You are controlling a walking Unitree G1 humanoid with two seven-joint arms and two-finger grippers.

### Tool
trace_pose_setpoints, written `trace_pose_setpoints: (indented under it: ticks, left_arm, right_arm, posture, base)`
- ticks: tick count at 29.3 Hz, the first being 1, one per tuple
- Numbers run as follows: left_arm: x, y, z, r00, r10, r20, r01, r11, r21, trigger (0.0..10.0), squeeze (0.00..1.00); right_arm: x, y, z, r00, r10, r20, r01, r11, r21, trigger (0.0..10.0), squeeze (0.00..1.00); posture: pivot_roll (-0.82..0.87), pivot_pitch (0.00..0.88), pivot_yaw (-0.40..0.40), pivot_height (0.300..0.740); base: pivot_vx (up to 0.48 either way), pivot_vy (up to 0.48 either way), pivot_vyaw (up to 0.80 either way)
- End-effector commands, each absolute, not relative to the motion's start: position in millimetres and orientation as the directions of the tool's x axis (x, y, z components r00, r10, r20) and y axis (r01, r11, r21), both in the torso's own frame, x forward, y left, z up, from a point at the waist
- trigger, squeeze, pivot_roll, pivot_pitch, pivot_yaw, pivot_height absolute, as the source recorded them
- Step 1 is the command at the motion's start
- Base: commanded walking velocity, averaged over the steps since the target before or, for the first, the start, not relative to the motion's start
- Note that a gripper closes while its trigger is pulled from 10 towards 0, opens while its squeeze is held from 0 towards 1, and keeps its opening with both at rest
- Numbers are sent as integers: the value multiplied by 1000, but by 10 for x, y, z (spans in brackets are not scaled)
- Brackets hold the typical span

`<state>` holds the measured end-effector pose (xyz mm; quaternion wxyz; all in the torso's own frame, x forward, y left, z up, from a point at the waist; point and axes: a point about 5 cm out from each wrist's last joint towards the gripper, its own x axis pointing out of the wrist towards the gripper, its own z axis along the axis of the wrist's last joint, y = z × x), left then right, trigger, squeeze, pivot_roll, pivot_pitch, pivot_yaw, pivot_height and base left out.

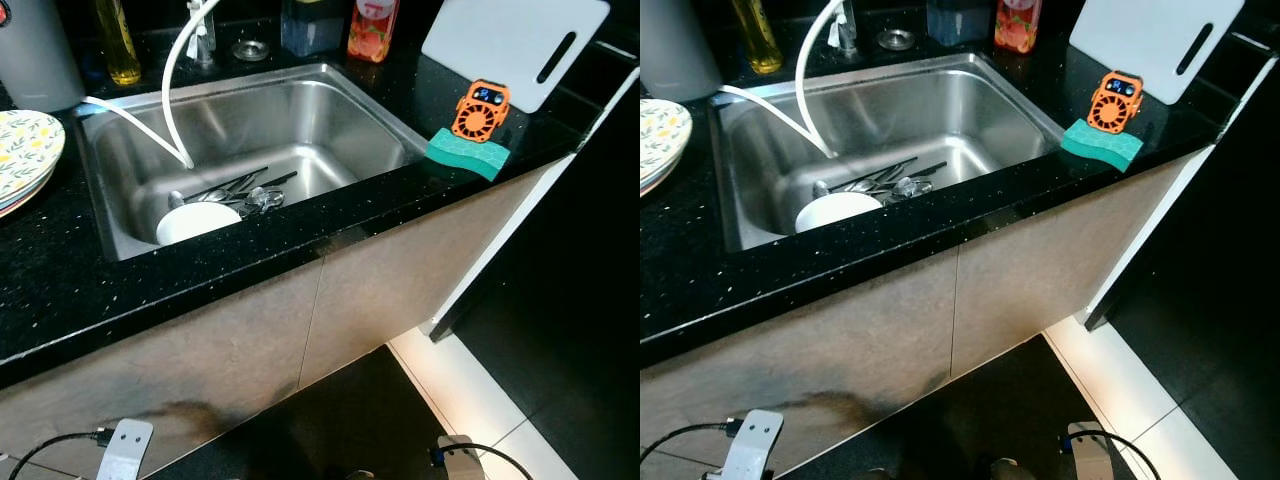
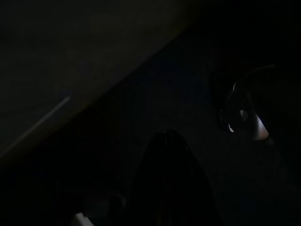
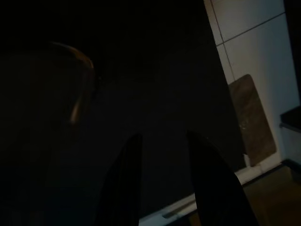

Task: Kitchen organization

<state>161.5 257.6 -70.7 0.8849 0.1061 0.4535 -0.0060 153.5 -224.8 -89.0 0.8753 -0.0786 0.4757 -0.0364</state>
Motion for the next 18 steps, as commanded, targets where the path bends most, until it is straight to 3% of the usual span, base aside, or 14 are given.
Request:
trace_pose_setpoints:
  ticks: [1, 18]
  left_arm:
    - [1527, 2517, -770, 565, 75, -821, 138, 973, 184, 10000, 0]
    - [1518, 2474, -793, 571, 67, -818, 161, 968, 192, 10000, 0]
  right_arm:
    - [1434, -2310, -918, 513, -150, -845, -15, 983, -184, 10000, 0]
    - [1500, -2252, -907, 527, -142, -838, -28, 983, -184, 10000, 0]
  posture:
    - [80, 145, -54, 740]
    - [79, 141, -53, 740]
  base:
    - [0, 0, 0]
    - [0, 0, 0]
